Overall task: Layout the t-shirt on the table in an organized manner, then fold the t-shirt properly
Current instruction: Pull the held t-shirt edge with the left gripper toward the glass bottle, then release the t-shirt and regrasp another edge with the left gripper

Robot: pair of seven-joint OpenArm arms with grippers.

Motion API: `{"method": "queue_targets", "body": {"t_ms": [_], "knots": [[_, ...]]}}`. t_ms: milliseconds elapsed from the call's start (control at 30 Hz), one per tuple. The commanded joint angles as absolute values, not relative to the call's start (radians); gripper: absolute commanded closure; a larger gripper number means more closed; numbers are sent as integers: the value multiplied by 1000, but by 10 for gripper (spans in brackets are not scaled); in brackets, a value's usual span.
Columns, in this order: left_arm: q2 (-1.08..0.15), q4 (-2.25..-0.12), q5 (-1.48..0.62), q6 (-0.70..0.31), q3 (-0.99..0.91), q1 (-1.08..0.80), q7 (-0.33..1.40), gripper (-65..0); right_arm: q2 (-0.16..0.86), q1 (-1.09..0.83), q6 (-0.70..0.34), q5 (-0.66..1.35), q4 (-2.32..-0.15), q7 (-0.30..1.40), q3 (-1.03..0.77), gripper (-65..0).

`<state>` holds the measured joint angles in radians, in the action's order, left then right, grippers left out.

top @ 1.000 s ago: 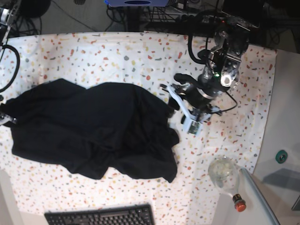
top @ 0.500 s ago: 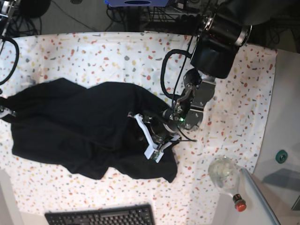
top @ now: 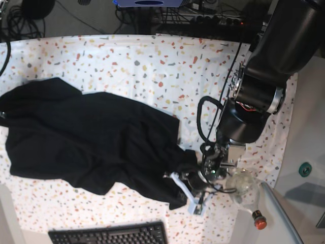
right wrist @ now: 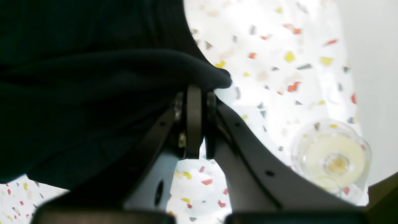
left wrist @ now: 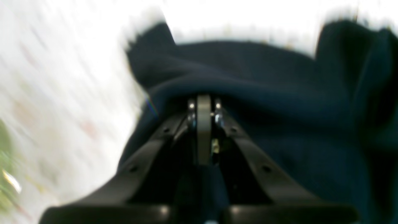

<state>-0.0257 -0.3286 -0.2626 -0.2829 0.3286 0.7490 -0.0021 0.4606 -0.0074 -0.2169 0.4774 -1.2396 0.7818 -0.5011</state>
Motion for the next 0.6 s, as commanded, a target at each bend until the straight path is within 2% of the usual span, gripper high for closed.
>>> {"method": "queue_targets", "body": {"t_ms": [0, 100, 200, 300, 333, 433, 467, 500, 567], "knots": [[-19, -369, -272, -286, 326, 805, -27, 0, 496, 31, -213, 483, -1251, 754, -495, 0], [-16, -421, -275, -286, 326, 828, 22, 0, 498, 65, -205, 483, -1244, 756, -464, 0], [-16, -568, -277, -286, 325, 763, 179, 0, 498, 94, -193, 481, -1234, 762, -461, 0], [-53, -779, -277, -286, 311, 599, 231, 0, 509, 127, -81, 446, -1193, 797, -466, 0], [-76, -834, -277, -286, 288, 545, 231, 0, 507, 131, -62, 432, -1185, 797, -470, -62], [-114, -981, -277, -288, 157, 386, 234, 0, 486, 117, -99, 421, -1193, 751, -492, -342], [-128, -1027, -277, -289, 90, 318, 234, 0, 473, 94, -125, 421, -1205, 723, -544, -401], [-136, -1075, -277, -291, 18, 246, 231, 0, 446, 71, -147, 423, -1227, 693, -605, -428], [-139, -1159, -277, -294, -125, 119, 229, 0, 363, 28, -199, 420, -1296, 670, -728, -429]]}}
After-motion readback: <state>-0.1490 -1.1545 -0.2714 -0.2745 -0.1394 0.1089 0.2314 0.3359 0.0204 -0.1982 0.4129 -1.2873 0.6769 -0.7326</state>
